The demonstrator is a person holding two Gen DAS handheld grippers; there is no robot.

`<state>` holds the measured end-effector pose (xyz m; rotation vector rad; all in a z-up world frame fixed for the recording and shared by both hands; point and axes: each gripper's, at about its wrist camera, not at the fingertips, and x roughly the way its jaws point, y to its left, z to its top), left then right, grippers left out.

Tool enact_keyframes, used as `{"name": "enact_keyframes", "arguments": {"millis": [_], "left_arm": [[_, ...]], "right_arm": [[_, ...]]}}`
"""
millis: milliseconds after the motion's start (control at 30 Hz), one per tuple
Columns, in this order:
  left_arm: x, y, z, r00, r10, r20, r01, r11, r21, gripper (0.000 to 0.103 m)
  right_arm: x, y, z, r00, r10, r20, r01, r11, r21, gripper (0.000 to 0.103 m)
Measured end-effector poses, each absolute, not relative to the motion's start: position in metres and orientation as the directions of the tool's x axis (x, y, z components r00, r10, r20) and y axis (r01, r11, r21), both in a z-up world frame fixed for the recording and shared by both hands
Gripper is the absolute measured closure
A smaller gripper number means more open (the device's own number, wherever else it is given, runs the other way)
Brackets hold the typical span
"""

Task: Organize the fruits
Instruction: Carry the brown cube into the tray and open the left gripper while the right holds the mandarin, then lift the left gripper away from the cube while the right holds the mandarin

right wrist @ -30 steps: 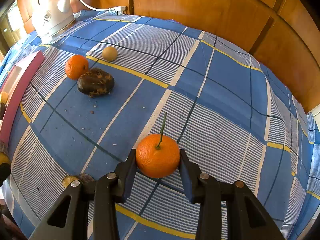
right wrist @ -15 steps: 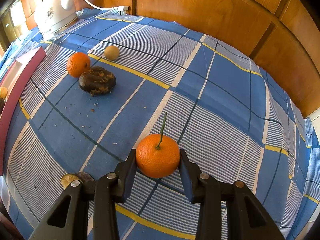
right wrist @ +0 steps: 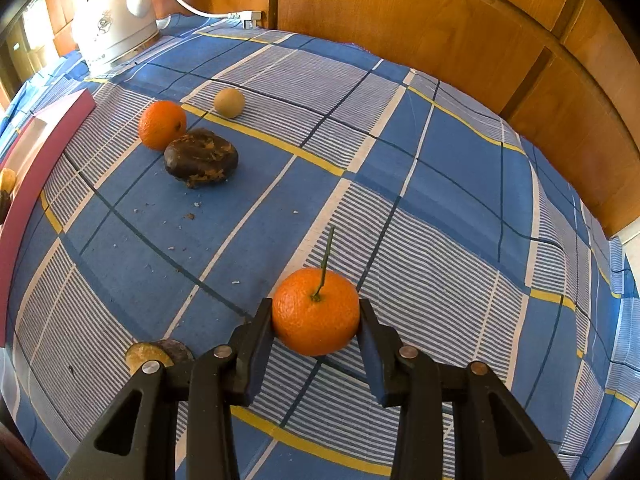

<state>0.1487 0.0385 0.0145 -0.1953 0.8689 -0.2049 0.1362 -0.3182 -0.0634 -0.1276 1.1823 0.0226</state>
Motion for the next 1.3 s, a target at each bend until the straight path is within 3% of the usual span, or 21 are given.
{"name": "enact_keyframes", "arguments": {"millis": [267, 367, 433, 633, 1200, 1300], "left_arm": [[0.198, 0.070, -0.010, 0.609, -0.168, -0.775, 0.019, 0.980, -0.198, 0.076], [0.205, 0.071, -0.015, 0.602, -0.157, -0.783, 0.013, 0.982, -0.188, 0.071], [0.203, 0.071, -0.015, 0.610, -0.137, -0.780, 0.007, 0.986, -0.167, 0.066], [0.177, 0.065, -0.008, 0.647, -0.072, -0.759, -0.026, 0.993, -0.116, 0.066], [0.106, 0.026, -0.002, 0.650, -0.142, -0.747, 0.053, 0.988, -0.142, 0.064], [0.100, 0.023, -0.003, 0.645, -0.153, -0.749, 0.065, 0.987, -0.146, 0.058]], "right_arm": [[0.135, -0.318, -0.063, 0.379, -0.048, -0.924, -0.082, 0.993, -0.085, 0.063], [0.136, -0.318, -0.063, 0.378, -0.046, -0.924, -0.080, 0.993, -0.082, 0.063], [0.137, -0.319, -0.064, 0.379, -0.045, -0.924, -0.083, 0.993, -0.082, 0.063], [0.137, -0.318, -0.064, 0.379, -0.047, -0.924, -0.084, 0.993, -0.085, 0.063], [0.135, -0.314, -0.063, 0.384, -0.062, -0.921, -0.086, 0.991, -0.103, 0.063], [0.134, -0.313, -0.062, 0.384, -0.064, -0.921, -0.086, 0.991, -0.105, 0.063]]}}
